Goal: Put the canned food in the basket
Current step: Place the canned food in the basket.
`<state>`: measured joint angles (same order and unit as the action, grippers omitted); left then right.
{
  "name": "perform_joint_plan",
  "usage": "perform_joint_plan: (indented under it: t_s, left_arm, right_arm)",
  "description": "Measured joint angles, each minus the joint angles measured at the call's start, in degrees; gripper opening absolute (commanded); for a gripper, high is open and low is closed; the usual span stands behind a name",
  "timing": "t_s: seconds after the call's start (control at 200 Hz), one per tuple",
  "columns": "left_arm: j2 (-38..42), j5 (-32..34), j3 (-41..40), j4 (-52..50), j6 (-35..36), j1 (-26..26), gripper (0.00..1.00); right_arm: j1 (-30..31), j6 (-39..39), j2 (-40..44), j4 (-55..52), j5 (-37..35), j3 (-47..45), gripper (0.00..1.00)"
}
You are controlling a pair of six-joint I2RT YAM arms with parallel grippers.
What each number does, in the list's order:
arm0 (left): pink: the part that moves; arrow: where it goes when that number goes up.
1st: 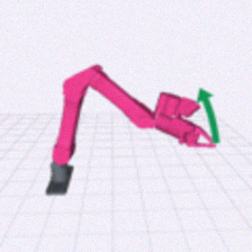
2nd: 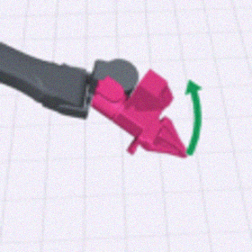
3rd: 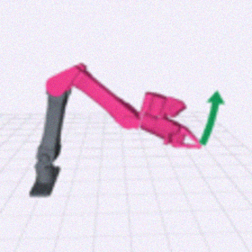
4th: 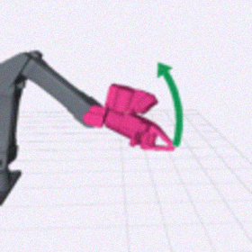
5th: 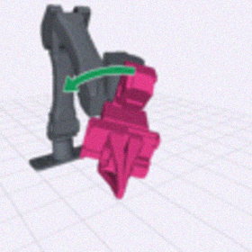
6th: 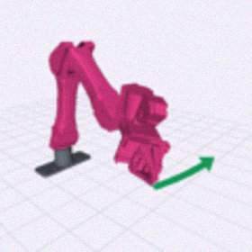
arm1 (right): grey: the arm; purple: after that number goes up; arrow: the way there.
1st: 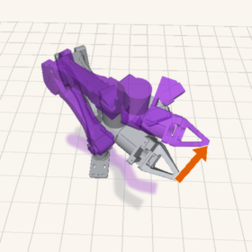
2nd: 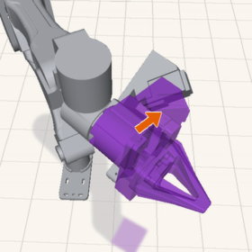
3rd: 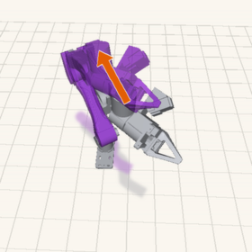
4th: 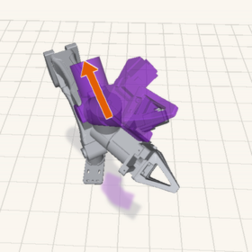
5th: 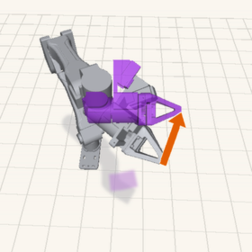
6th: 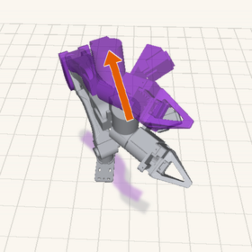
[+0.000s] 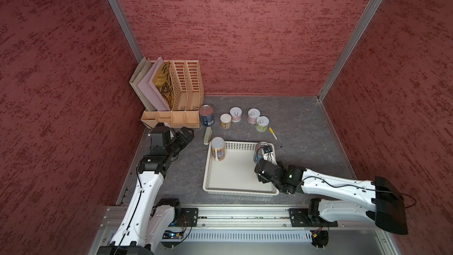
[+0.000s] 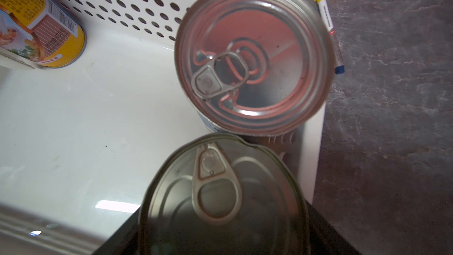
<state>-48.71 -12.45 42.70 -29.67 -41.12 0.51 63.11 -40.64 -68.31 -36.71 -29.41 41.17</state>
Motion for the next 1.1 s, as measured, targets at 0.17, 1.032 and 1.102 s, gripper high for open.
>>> perform_joint_plan:
  t_s: [0.17, 1.032, 1.102]
  left_arm:
    - [0.1, -0.6, -1.2, 0.8, 0.0, 0.0, 1.0]
    - [-3.1, -0.7, -1.6, 1.1, -0.4, 0.0, 1.0]
    - [-3.6, -1.1, -1.6, 1.3, -0.2, 0.0, 1.0]
  right_arm:
    - [-0.3, -0.2, 0.0, 0.0, 0.0, 0.0, 0.59]
    - [-0.8, 1.2, 0.0, -0.9, -2.6, 1.6, 0.98]
    - [-0.9, 2.0, 0.1, -1.9, -3.0, 3.8, 0.98]
